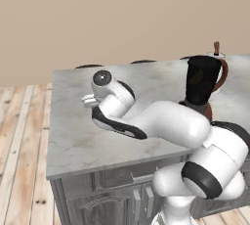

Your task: Grab the onion and lemon wedge from the fridge, place them in the blender, close the lid, and turn on the blender to create a marinade.

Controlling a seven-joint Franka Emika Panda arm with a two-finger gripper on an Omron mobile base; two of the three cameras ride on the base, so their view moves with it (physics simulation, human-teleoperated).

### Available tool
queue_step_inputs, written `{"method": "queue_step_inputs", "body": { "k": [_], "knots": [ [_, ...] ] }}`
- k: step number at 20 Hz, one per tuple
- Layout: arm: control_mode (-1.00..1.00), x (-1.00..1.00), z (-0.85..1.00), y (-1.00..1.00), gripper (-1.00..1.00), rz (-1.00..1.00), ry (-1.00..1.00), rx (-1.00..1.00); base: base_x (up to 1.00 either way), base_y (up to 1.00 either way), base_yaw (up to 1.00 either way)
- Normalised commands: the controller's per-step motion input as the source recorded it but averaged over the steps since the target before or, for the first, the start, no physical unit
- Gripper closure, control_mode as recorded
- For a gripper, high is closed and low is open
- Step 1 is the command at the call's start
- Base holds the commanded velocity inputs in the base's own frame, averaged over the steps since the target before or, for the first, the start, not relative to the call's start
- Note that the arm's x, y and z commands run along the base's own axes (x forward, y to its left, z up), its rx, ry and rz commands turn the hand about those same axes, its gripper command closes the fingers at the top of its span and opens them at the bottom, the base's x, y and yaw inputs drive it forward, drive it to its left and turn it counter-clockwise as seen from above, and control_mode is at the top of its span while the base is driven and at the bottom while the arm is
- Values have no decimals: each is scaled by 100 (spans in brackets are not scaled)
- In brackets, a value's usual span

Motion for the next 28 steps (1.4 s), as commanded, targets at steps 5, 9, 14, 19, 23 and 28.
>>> {"method": "queue_step_inputs", "body": {
  "k": [5,9,14,19,23,28],
  "knots": [
    [-100,0,100,-88,100,-2,-11,0,0,0,0],
    [-100,0,100,-99,100,0,-7,0,0,0,0],
    [-100,-4,100,-95,100,0,-2,0,0,0,0],
    [-100,-26,99,-80,100,1,1,0,0,0,0],
    [-100,-35,80,-58,100,7,15,-4,0,0,0],
    [-100,-26,11,-35,100,6,23,-15,0,0,0]
  ]
}}
